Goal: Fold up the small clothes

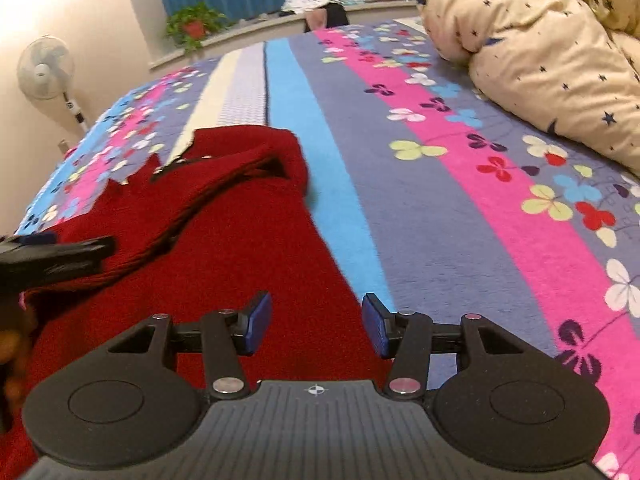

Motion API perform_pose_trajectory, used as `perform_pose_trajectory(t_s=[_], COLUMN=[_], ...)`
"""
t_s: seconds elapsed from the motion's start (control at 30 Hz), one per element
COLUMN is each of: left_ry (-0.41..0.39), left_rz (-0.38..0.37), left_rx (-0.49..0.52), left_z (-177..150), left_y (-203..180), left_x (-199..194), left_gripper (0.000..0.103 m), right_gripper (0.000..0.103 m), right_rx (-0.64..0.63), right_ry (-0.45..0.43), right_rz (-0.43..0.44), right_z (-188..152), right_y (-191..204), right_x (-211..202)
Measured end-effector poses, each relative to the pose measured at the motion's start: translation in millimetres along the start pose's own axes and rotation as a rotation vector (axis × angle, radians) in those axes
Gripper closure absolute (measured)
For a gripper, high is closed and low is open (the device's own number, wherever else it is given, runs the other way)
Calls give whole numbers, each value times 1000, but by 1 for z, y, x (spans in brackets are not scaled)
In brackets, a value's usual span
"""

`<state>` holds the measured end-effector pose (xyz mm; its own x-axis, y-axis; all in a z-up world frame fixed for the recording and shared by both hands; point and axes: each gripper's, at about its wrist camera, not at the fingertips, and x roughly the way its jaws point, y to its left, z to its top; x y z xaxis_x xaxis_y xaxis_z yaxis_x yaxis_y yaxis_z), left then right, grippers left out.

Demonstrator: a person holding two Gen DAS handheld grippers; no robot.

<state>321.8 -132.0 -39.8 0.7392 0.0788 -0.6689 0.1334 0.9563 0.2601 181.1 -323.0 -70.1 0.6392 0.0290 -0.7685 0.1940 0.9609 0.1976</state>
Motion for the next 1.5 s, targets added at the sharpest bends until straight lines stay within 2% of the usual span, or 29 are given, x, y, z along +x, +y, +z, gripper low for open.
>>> perform_pose_trajectory(t_s=[0.07, 0.13, 0.17, 0.2, 0.23, 0.27, 0.3, 0.37, 0.5, 0.6, 0.73, 0.83, 0.87, 0.9, 0.97, 1.0, 1.03, 1.1, 1.17, 1.2, 1.27, 1.33, 1.37, 1.43, 1.5], left_ry=[13, 27, 40, 49, 46, 29, -3, -56, -84, -83, -46, 16, 33, 19, -4, -16, -47, -98, -85, -58, 29, 203, 205, 205, 217], left_rz=[1, 6, -19, -62, -90, -70, -39, -14, 132, 287, 502, 610, 632, 640, 602, 548, 478, 312, 156, 113, 88, 93, 84, 84, 91], left_rx=[40, 99, 127, 143, 149, 155, 147, 66, -153, -311, -528, -757, -811, -856, -875, -863, -829, -695, -590, -557, -512, -510, -524, -513, -503], left_z=[10, 18, 20, 22, 25, 26, 28, 29, 6, -45, -125, -188, -201, -212, -215, -208, -194, -167, -153, -150, -154, -172, -181, -181, -178], left_y=[-16, -26, -26, -24, -19, -11, 2, 46, 172, 282, 402, 463, 472, 475, 466, 457, 445, 413, 385, 373, 361, 361, 364, 365, 364], left_x=[27, 51, 58, 63, 64, 60, 54, 37, 4, -24, -61, -76, -80, -85, -88, -86, -80, -66, -44, -33, -4, 26, 30, 27, 29], left_gripper=[13, 18, 36, 70, 87, 94, 94, 95, 95, 95, 95, 80, 70, 66, 65, 65, 65, 55, 53, 53, 53, 53, 51, 52, 52], right_gripper=[51, 51, 51, 51, 51, 51, 51, 51, 51, 51, 53, 53, 53, 53, 53, 53, 54, 58, 80, 84, 86, 86, 85, 84, 76], right_rx=[10, 5, 1, -2, -4, -7, -14, -24, -48, -58, -84, -114, -119, -127, -140, -149, -160, -170, -162, -151, -103, -70, -59, -31, 5], right_ry=[12, 23, 30, 37, 42, 44, 46, 49, 47, 53, 48, 52, 54, 57, 62, 62, 61, 49, 17, -2, -49, -98, -122, -158, -170], right_rz=[-4, -8, -11, -14, -14, -12, -9, -5, 5, -1, -2, -3, -3, -3, -2, -1, -1, -3, 29, 44, 76, 103, 119, 164, 203], right_z=[2, 2, 3, 3, 3, 4, 4, 4, 3, 1, -1, -5, -7, -9, -13, -15, -17, -20, -19, -18, -14, -7, -1, 17, 44], right_y=[-5, -8, -8, -8, -8, -8, -6, -4, -1, -1, 5, 11, 13, 15, 18, 19, 21, 24, 23, 22, 15, 8, 5, -1, -6], right_x=[6, 11, 13, 16, 18, 19, 20, 21, 19, 20, 19, 23, 24, 27, 30, 32, 34, 35, 31, 28, 21, 14, 12, 14, 25])
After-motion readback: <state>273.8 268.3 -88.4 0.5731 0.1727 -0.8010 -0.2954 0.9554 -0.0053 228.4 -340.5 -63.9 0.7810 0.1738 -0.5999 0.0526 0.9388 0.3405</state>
